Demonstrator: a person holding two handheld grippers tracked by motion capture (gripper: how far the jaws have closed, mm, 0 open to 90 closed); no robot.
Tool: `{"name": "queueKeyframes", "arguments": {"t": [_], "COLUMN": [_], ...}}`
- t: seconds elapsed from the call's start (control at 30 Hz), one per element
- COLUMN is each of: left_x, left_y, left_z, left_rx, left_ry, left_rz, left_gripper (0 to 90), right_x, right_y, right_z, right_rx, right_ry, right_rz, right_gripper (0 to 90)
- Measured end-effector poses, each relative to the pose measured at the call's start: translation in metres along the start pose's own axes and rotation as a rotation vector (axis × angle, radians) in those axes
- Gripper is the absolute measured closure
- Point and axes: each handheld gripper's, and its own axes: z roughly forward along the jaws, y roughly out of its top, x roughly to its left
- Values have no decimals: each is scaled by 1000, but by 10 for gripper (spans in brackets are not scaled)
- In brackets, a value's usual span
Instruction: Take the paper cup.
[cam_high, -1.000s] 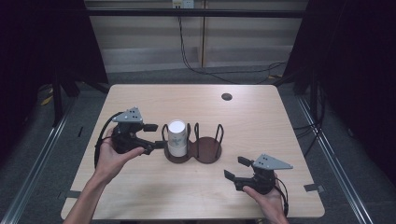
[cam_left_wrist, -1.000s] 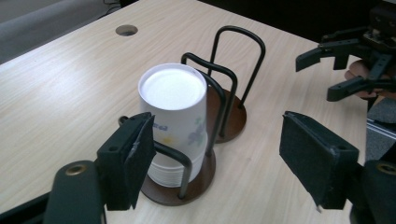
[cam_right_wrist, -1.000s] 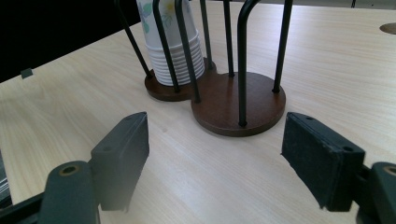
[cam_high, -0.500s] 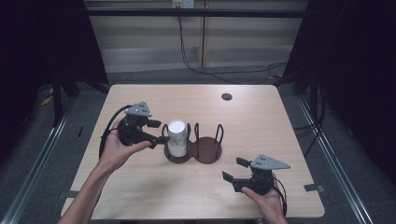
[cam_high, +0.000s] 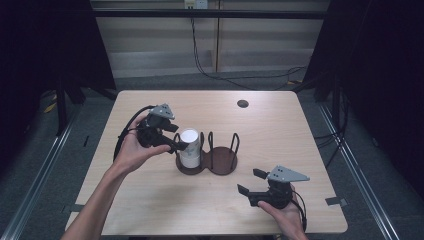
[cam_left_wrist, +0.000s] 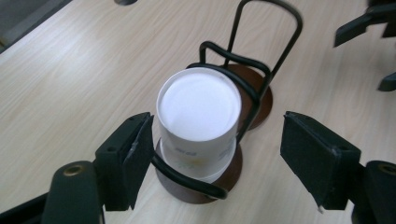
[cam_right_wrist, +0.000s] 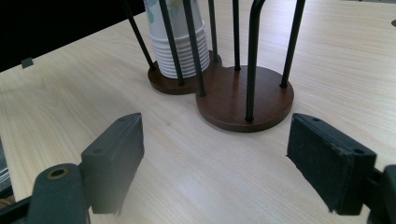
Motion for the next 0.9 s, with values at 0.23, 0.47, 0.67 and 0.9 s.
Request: {"name": "queueKeyframes", "arguments": {"t": [0.23,0.47,0.67,0.9], "left_x": [5,13,14,11], "left_y": [5,12,18,21], "left_z": [16,20,24,34], "left_rx": [38,64,91,142], "left_ry": [-9,3,-15,-22], "left_rz": [-10,-3,3,27], "left_gripper": [235,231,253,259], "right_x": [1,2,2,2], "right_y": [0,0,-1,-1], "right_z": [0,2,2,2], "right_rx": [7,15,21,23], "right_ry": [3,10,12,9], "right_rz": [-11,-22,-17,-17], "right_gripper": [181,179,179,179]}}
